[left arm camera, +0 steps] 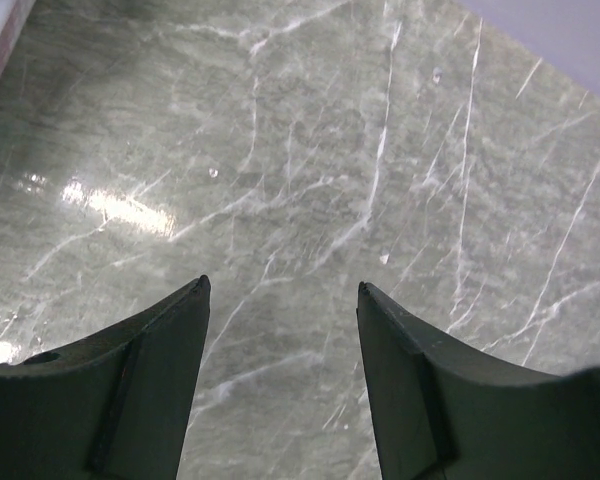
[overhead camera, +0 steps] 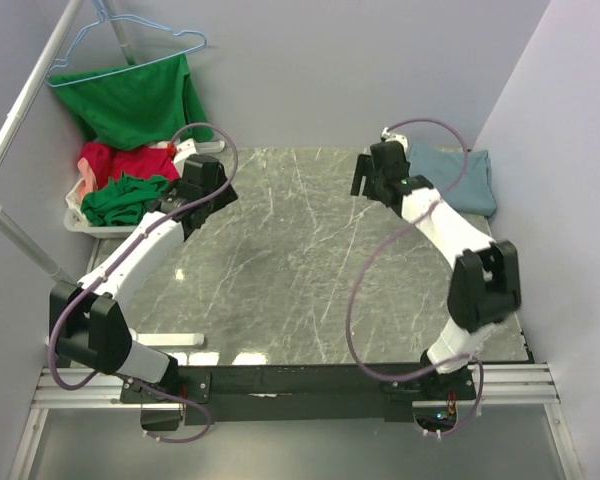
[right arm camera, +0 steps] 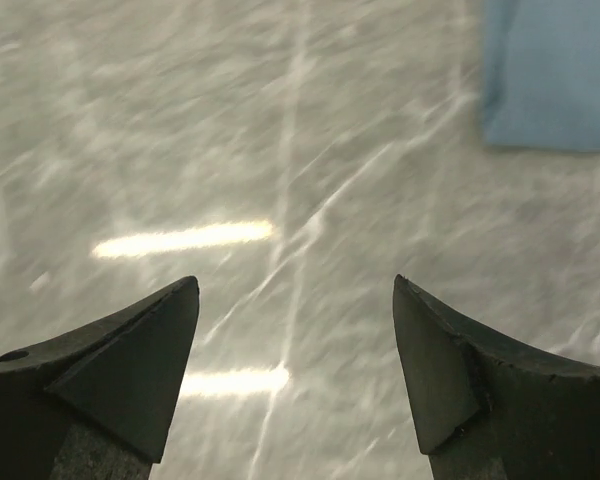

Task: Fold and stack the t-shirts
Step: Reset both grippers

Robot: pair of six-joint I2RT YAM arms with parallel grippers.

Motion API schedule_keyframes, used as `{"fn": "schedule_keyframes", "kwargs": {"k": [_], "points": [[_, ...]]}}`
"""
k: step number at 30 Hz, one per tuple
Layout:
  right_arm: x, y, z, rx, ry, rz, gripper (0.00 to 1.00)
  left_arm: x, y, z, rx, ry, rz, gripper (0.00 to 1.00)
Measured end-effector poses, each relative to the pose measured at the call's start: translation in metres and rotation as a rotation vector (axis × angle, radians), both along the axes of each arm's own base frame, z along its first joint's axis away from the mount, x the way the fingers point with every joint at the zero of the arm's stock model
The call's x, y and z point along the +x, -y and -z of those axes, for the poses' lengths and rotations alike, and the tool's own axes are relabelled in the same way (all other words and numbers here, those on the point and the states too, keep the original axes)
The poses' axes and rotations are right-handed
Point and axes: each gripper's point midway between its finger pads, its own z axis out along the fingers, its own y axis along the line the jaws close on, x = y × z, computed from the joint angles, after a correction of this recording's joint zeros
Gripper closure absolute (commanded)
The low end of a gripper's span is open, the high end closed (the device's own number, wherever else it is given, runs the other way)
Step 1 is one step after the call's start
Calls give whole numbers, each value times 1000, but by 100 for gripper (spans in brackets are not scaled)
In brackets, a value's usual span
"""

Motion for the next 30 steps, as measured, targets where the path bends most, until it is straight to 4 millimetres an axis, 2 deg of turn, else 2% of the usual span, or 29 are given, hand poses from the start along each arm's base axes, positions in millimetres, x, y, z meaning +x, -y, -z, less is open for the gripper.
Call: {"fn": "schedule_keyframes", "kwargs": {"k": [3,6,8,9,12,17,23,30], "points": [[-34,-21,-17,60,34,-66,18,-5,3,5,8,-12,20,34],[-65,-40,-21,113,46,-132,19,-15,9,18,16,-39,53,33],[-82,-52,-15,142,38,-178,19,-24,12,27,25,-59,76,30],[-93,-60,-9,157,24,-210,19,-28,14,29,29,-65,85,19],[-128,-81,12,203,-26,-303,18,-39,18,31,40,-64,99,0],[-169,-110,29,262,-69,-418,18,-52,17,22,48,-36,76,1],[-187,-135,25,307,-54,-471,18,-61,13,22,63,-22,50,1],[-202,-151,25,307,-49,-497,18,-70,22,25,102,-23,67,0]]}}
